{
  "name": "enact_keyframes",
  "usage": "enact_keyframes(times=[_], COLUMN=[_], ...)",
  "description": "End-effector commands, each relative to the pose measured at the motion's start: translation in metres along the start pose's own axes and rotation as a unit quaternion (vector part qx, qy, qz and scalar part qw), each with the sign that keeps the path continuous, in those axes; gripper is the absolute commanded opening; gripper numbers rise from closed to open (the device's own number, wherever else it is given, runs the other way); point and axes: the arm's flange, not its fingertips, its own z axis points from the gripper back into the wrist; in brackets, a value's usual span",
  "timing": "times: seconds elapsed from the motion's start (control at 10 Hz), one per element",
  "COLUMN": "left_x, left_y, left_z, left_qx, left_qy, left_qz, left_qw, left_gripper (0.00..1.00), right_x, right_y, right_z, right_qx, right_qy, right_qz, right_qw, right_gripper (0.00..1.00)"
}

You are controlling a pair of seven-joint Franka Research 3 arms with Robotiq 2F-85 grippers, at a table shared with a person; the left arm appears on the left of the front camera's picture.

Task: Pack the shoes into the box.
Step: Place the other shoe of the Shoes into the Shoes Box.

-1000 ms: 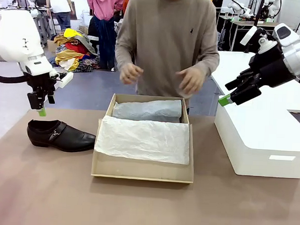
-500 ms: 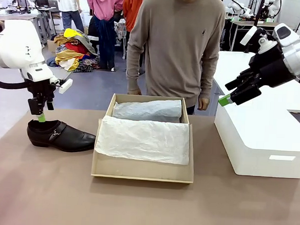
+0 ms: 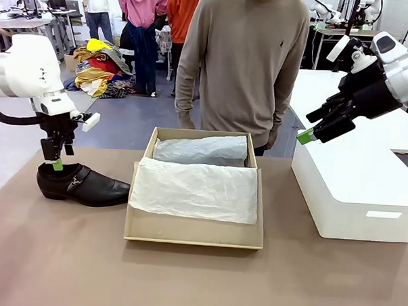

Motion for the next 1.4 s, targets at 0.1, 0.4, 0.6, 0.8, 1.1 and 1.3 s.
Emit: enact_keyframes(times=[0.1,0.4,0.6,0.8,1.1,1.3], left_x=[-0.004,-0.007,-0.007,-0.009,-0.012,-0.011], left_y=[0.01,0.014,0.016,0.016,0.016,0.016], left_z=[-0.005,-0.017,-0.022,-0.028,-0.039,-0.041], left_qx=[-0.004,-0.019,-0.022,-0.027,-0.037,-0.044], left_qy=[0.011,0.012,0.015,0.018,0.02,0.015], left_qz=[0.0,0.001,-0.003,-0.003,-0.007,-0.013], left_qw=[1.0,1.0,1.0,0.999,0.999,0.999], left_gripper=[1.0,1.0,1.0,1.0,1.0,0.65], right_x=[0.0,0.0,0.0,0.0,0.0,0.0], right_y=[-0.003,-0.003,-0.003,-0.003,-0.003,-0.003], right_z=[-0.002,-0.002,-0.002,-0.002,-0.002,-0.002], right_qx=[0.007,0.007,0.007,0.007,0.007,0.007], right_qy=[-0.011,-0.011,-0.011,-0.011,-0.011,-0.011], right_qz=[0.005,0.005,0.005,0.005,0.005,0.005], right_qw=[1.0,1.0,1.0,1.0,1.0,1.0], right_gripper=[1.0,1.0,1.0,1.0,1.0,1.0])
